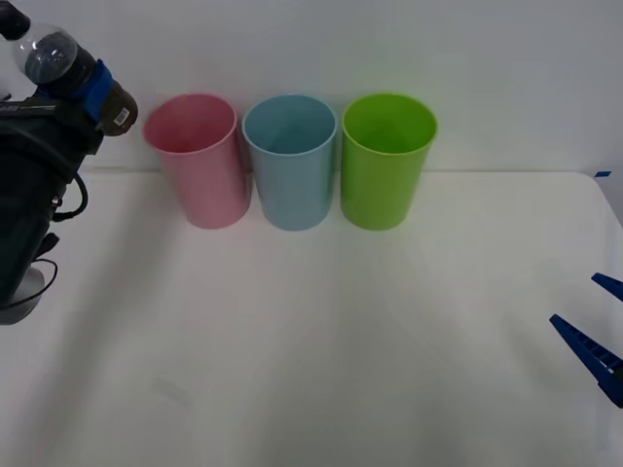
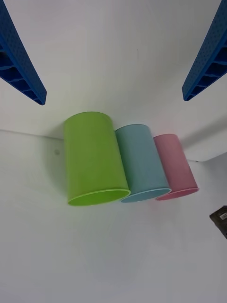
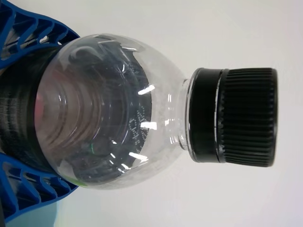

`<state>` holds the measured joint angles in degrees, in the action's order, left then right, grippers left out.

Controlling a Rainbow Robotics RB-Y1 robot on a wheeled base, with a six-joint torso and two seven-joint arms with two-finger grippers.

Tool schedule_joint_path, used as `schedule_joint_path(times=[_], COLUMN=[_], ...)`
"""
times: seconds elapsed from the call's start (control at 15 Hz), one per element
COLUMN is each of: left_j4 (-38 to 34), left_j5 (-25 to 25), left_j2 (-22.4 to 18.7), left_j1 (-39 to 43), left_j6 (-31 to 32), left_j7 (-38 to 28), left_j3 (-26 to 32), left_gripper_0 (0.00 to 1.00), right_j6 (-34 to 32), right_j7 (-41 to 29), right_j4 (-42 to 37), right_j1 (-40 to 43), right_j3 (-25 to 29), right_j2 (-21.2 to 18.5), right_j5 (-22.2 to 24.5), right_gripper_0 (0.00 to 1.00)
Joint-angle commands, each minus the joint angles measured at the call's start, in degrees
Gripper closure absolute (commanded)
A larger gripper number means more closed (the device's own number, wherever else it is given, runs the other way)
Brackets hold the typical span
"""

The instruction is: Grasp the object on the table and drop it into the matching bin: aluminum can to the light blue bin, PET bottle to the pink bin.

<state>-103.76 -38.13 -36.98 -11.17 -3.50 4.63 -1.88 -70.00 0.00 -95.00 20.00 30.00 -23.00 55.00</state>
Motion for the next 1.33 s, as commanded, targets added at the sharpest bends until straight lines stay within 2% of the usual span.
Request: schedule_joint_path(times=[0.07, 0.33, 0.6, 0.87, 1.13, 1.27, 1.33], left_j4=[5.5, 14.0, 19.6, 22.5, 23.3, 23.3, 23.3], left_j5=[-1.2, -3.3, -4.9, -5.0, -7.0, -7.6, -7.6], left_j2=[-0.1, -0.1, 0.0, 0.1, 2.0, 2.4, 2.7], left_j1=[-6.2, -14.3, -19.3, -22.1, -22.5, -22.6, -22.6], left_j6=[0.0, 0.0, 0.0, 0.2, 0.3, 0.3, 0.3], left_j7=[-0.1, 0.0, 0.0, 0.0, -0.1, -0.2, -0.2], left_j3=[-3.0, -7.0, -9.9, -12.4, -12.5, -12.5, -12.5], left_gripper_0=[1.0, 1.0, 1.0, 1.0, 1.0, 0.94, 0.83], right_j6=[0.0, 0.0, 0.0, 0.0, 0.0, 0.0, 0.0], right_j7=[0.0, 0.0, 0.0, 0.0, 0.0, 0.0, 0.0], right_j4=[0.0, 0.0, 0.0, 0.0, 0.0, 0.0, 0.0], right_j1=[0.0, 0.0, 0.0, 0.0, 0.0, 0.0, 0.0], right_j3=[0.0, 0.0, 0.0, 0.0, 0.0, 0.0, 0.0], right_j2=[0.0, 0.0, 0.0, 0.0, 0.0, 0.0, 0.0], right_j5=[0.0, 0.0, 0.0, 0.0, 0.0, 0.0, 0.0], right_gripper_0=[0.0, 0.0, 0.0, 0.0, 0.0, 0.0, 0.0])
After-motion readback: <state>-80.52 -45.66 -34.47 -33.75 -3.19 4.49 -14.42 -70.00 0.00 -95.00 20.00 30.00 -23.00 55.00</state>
